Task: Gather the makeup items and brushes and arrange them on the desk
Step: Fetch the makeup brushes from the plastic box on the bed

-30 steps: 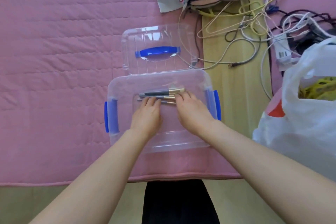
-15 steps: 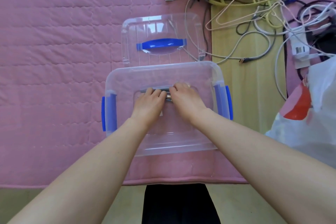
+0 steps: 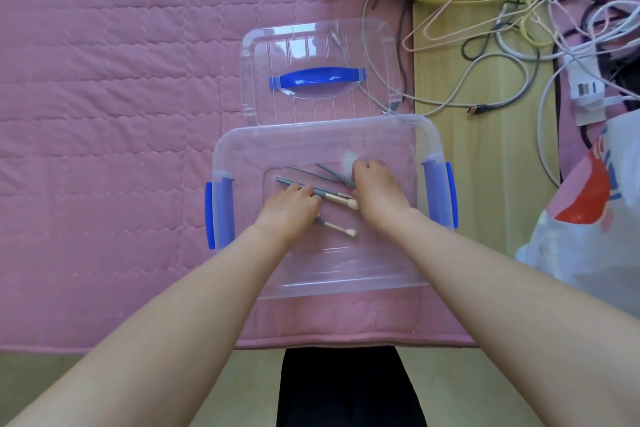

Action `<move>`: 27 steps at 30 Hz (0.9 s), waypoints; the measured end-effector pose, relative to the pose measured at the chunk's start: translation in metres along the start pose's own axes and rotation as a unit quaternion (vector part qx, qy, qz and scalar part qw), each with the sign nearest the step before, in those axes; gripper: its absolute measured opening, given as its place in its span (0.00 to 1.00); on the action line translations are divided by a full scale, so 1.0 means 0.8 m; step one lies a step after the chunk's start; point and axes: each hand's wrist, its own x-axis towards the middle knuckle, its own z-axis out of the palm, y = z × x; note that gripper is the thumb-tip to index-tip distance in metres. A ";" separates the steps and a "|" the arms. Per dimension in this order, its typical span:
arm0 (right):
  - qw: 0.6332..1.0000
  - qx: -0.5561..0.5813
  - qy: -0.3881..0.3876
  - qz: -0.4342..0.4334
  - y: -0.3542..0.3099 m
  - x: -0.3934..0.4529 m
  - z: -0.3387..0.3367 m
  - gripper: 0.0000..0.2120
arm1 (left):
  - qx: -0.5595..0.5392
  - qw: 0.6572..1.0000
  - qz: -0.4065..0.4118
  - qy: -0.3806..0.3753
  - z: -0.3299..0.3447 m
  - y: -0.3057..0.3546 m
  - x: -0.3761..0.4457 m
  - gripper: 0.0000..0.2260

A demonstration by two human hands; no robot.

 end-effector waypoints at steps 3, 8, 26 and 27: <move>1.000 0.020 -0.016 -0.002 -0.004 0.004 -0.007 0.14 | -0.047 0.999 0.002 0.016 -0.003 0.000 -0.004 0.07; 1.000 0.029 -0.006 -0.006 -0.006 0.011 -0.007 0.13 | 0.027 0.997 -0.025 0.069 -0.006 -0.008 0.002 0.11; 0.999 0.011 -0.035 -0.002 -0.002 0.015 -0.003 0.13 | 0.116 0.992 0.050 0.010 0.010 -0.005 0.001 0.08; 0.999 0.017 -0.041 0.002 -0.002 0.014 -0.005 0.13 | 0.102 0.994 0.038 0.019 0.008 -0.006 0.000 0.07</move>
